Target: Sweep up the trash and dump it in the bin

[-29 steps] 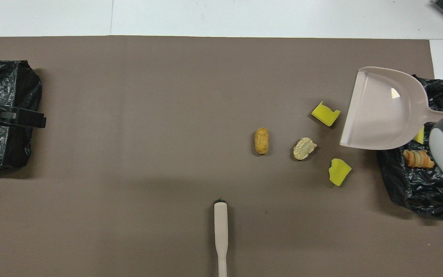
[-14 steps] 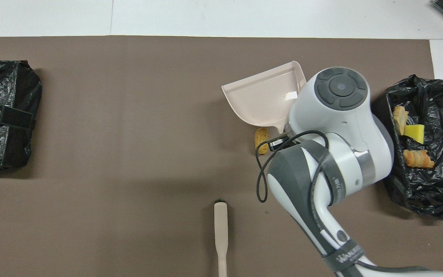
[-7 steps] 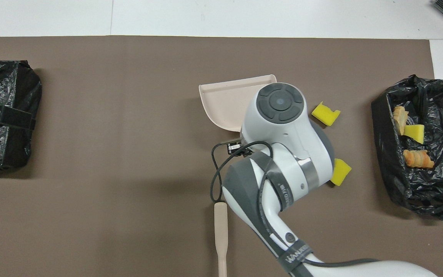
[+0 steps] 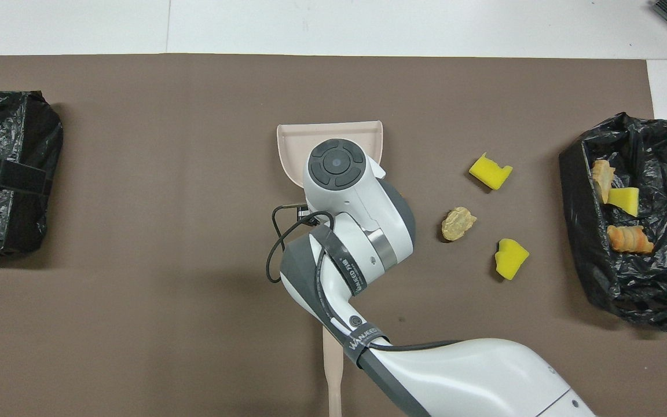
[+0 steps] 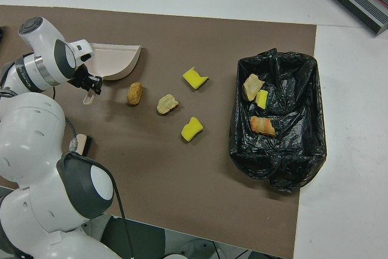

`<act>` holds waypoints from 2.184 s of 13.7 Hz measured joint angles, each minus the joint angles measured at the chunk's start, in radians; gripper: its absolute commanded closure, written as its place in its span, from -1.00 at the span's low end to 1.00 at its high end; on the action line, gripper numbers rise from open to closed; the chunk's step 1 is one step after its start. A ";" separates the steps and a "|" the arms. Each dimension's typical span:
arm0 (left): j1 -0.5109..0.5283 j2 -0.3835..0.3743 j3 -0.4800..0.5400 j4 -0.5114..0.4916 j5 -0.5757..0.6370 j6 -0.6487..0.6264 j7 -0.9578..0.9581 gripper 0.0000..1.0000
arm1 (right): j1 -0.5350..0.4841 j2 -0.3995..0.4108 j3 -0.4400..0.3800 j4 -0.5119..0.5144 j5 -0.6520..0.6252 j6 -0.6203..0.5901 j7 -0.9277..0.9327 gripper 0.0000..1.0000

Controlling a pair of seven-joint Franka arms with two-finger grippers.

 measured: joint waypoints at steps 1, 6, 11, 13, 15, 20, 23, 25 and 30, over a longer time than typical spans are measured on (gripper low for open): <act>0.000 0.000 0.000 0.000 0.000 0.000 0.000 -1.00 | 0.005 0.002 0.000 0.002 0.003 0.003 0.010 0.74; 0.000 0.000 0.000 0.000 0.000 0.000 0.003 -1.00 | 0.008 -0.004 -0.001 0.005 0.010 0.000 0.013 -1.00; 0.000 0.000 -0.002 0.000 0.000 0.000 0.003 -1.00 | 0.033 -0.117 0.000 -0.085 0.045 -0.056 0.013 -1.00; 0.000 0.000 -0.002 0.000 0.000 0.006 0.003 -1.00 | 0.056 -0.211 0.001 -0.191 0.097 -0.066 0.013 -1.00; -0.001 0.001 -0.008 0.000 -0.001 0.029 0.003 -1.00 | 0.103 -0.304 0.002 -0.311 0.109 -0.067 0.021 -1.00; -0.071 0.049 -0.029 -0.025 -0.008 0.141 -0.021 -1.00 | 0.245 -0.472 0.004 -0.573 0.125 -0.024 0.179 -1.00; -0.172 0.123 -0.033 -0.034 -0.009 0.235 -0.124 -1.00 | 0.297 -0.560 0.005 -0.743 0.182 0.100 0.265 -1.00; -0.229 0.167 -0.035 -0.035 -0.009 0.271 -0.164 -1.00 | 0.333 -0.595 0.004 -0.804 0.203 0.132 0.308 -1.00; -0.390 0.264 -0.037 -0.043 -0.009 0.374 -0.352 -1.00 | 0.393 -0.606 0.004 -0.873 0.223 0.192 0.337 -1.00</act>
